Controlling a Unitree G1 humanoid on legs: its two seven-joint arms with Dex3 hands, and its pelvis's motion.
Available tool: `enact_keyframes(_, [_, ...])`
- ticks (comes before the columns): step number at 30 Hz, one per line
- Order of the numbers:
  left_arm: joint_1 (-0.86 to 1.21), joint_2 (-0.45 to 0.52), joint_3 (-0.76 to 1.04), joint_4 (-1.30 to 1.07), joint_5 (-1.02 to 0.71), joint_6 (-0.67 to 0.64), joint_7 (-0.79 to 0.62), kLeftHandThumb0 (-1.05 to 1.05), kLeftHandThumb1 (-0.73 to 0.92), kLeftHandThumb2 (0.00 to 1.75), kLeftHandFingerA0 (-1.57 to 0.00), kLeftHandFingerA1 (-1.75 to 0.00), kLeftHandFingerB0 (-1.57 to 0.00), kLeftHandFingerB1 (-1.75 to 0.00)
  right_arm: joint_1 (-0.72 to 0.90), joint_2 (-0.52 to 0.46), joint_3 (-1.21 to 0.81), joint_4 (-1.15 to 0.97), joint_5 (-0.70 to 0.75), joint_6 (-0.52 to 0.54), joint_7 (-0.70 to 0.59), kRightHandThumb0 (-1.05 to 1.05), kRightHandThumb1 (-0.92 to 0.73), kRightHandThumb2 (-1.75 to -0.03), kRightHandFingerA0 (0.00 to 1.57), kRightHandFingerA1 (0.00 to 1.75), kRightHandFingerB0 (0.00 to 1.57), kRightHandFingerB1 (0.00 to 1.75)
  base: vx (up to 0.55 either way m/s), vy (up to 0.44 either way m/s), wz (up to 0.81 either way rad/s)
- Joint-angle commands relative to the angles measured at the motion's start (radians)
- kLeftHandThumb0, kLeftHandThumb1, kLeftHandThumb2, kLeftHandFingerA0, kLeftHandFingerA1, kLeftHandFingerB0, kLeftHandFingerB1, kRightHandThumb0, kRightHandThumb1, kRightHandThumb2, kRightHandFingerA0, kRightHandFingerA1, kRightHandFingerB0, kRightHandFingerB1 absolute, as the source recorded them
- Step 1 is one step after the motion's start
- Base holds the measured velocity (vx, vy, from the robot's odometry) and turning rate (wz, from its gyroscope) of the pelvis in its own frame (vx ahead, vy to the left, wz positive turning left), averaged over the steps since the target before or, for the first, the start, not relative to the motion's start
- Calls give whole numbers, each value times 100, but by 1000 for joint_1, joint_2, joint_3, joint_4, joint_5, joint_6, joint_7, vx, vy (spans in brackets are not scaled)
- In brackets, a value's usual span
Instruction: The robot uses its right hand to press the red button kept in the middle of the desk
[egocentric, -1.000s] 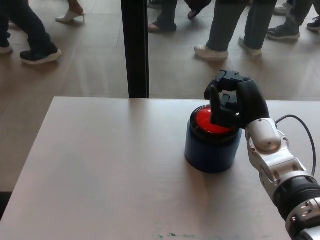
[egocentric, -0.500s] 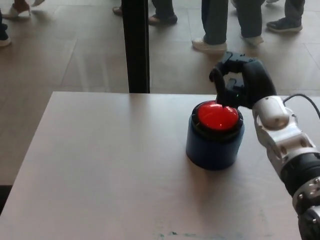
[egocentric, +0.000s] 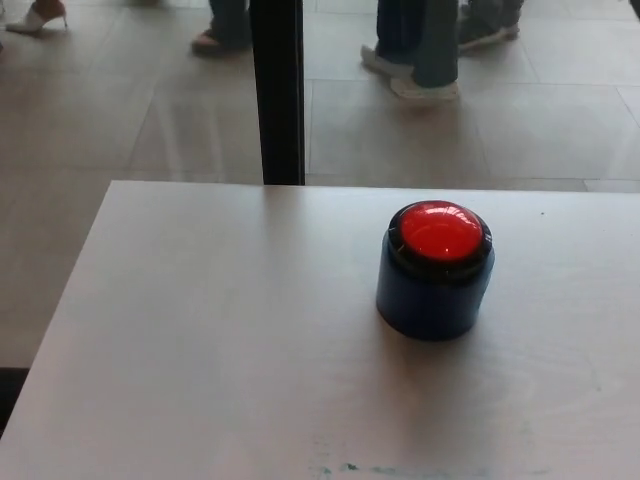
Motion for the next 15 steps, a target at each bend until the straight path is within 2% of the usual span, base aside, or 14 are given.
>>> enact_keyframes(1, [6, 5, 14, 3, -20, 9, -2, -74, 57, 93, -4, -47, -6, -33, 152, -139, -69, -77, 70, -39, 111, -23, -53, -120, 92, 175, 75, 149, 0, 0, 0])
enact_keyframes(2, [8, 7, 10, -1, -15, 11, 2, -70, 77, 63, -8, -42, -10, -26, 189, -180, -94, -100, 77, -26, 104, -20, -55, -119, 92, 175, 75, 149, 0, 0, 0])
enact_keyframes(3, [7, 10, 11, 2, -15, 11, 1, -70, 77, 63, -8, -42, -10, -26, 194, -177, -93, -107, 79, -23, 104, -20, -55, -119, 92, 175, 75, 149, 0, 0, 0])
enact_keyframes(4, [5, 13, 8, 17, -10, 0, -3, -75, 58, 95, -3, -47, -5, -32, 240, -228, -132, -109, 87, -31, 88, -16, -58, -113, 92, 175, 76, 147, 0, 0, 0])
enact_keyframes(5, [5, 13, 7, 18, -7, -8, -1, -72, 76, 63, -8, -40, -9, -25, 289, -281, -170, -107, 92, -45, 76, -16, -58, -112, 92, 175, 76, 149, 0, 0, 0])
enact_keyframes(6, [-1, 15, 9, 25, -7, -7, 4, -72, 56, 97, -2, -50, -5, -38, 324, -316, -192, -99, 91, -66, 73, -16, -57, -114, 90, 175, 75, 150, 0, 0, 0])
enact_keyframes(7, [-2, 18, 8, 29, -4, -9, 7, -77, 58, 96, -3, -50, 0, -36, 368, -352, -215, -101, 89, -72, 64, -15, -61, -110, 90, 175, 73, 149, 0, 0, 0])
enact_keyframes(9, [-7, 24, 9, 39, -5, -9, 1, -76, 57, 96, -3, -50, -4, -36, 401, -375, -248, -103, 102, -63, 56, -16, -57, -113, 92, 175, 75, 148, 0, 0, 0])
enact_keyframes(10, [1, 27, 5, 15, -2, -2, 4, -72, 77, 63, -11, -44, -10, -28, 483, -421, -321, -122, 131, -71, 47, -27, -52, -116, 129, 145, 95, 122, 0, 0, 0])
enact_keyframes(11, [3, 24, 8, 5, -8, 6, 6, -77, 57, 95, -8, -52, -1, -37, 529, -437, -356, -137, 139, -75, 30, -28, -50, -118, 134, 148, 96, 123, 0, 0, 0])
enact_keyframes(12, [5, 24, 3, 4, -2, -4, 2, -77, 58, 97, -3, -49, -3, -34, 566, -452, -377, -147, 135, -79, 20, -29, -53, -118, 132, 145, 99, 124, 0, 0, 0])
enact_keyframes(15, [13, 20, 3, -1, -1, -14, -1, -70, 59, 97, -2, -48, -4, -35, 662, -492, -414, -143, 111, -123, 12, -26, -55, -116, 133, 144, 95, 118, 0, 0, 0])
